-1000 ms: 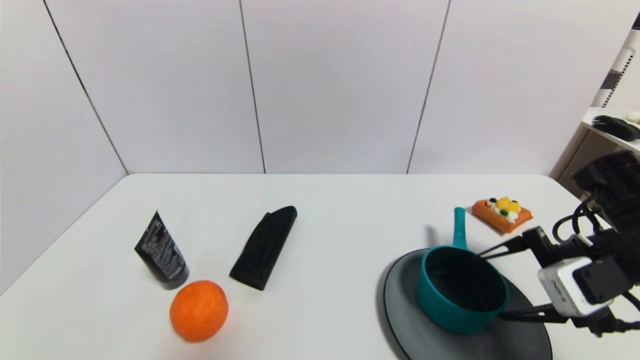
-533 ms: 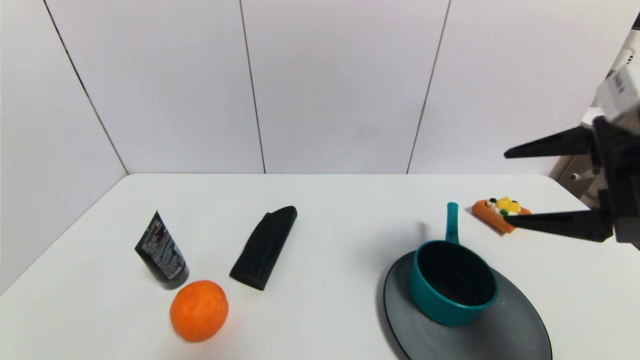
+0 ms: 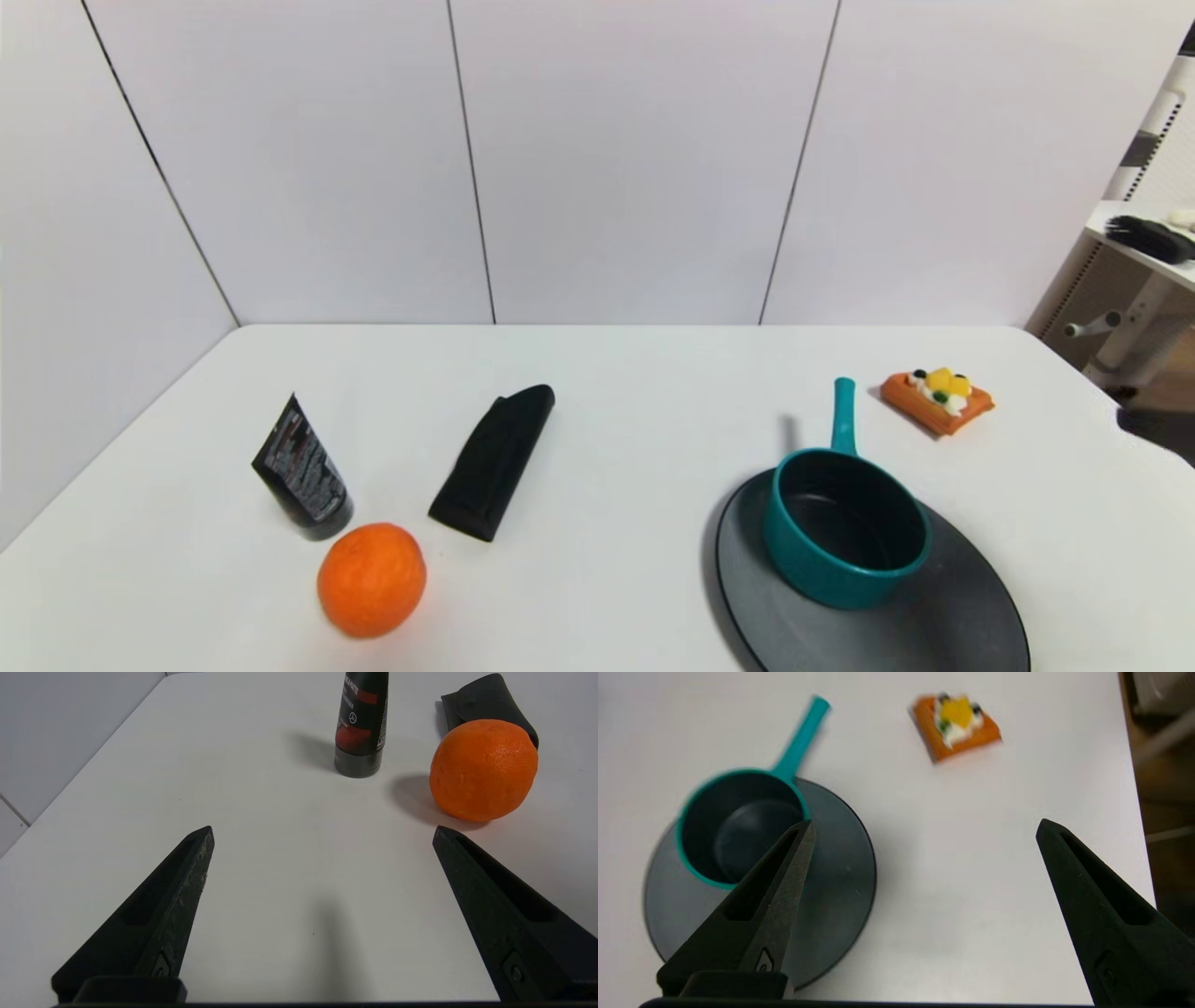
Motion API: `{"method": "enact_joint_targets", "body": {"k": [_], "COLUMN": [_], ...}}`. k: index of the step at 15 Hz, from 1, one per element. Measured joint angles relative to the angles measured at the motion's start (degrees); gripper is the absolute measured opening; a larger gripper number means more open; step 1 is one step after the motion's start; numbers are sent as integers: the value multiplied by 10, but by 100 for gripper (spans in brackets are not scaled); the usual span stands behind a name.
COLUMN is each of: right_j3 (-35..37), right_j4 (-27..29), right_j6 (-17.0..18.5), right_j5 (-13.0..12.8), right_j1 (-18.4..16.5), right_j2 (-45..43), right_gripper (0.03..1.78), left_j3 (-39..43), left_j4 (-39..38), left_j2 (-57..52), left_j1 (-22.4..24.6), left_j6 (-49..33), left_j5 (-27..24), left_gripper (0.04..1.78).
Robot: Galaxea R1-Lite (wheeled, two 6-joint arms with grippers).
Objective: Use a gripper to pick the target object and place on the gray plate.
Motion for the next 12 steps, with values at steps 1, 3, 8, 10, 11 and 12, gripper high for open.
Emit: {"method": "enact_joint_targets", "body": {"k": [1, 3, 8, 10, 11, 12], "right_j3": [49, 158, 379, 452, 474, 492], "right_j4": [-11, -43, -120, -173, -213, -240], "right_j6": [14, 28, 17, -1, -6, -7], "right_j5": [-2, 19, 139, 142, 129, 111], "right_j1": [-3, -16, -92, -105, -107, -104], "right_j2": [-39, -132, -330, -370, -386, -408], "right_gripper": [165, 166, 169, 169, 169, 169], "left_j3": [0, 0, 0, 0, 0, 0], "left_j4": [0, 0, 0, 0, 0, 0], "left_j2": [0, 0, 0, 0, 0, 0], "left_j1": [0, 0, 0, 0, 0, 0], "left_j6": [0, 0, 0, 0, 0, 0], "left_j5": [0, 0, 0, 0, 0, 0], "left_gripper": [169, 169, 169, 169, 169, 169]}}
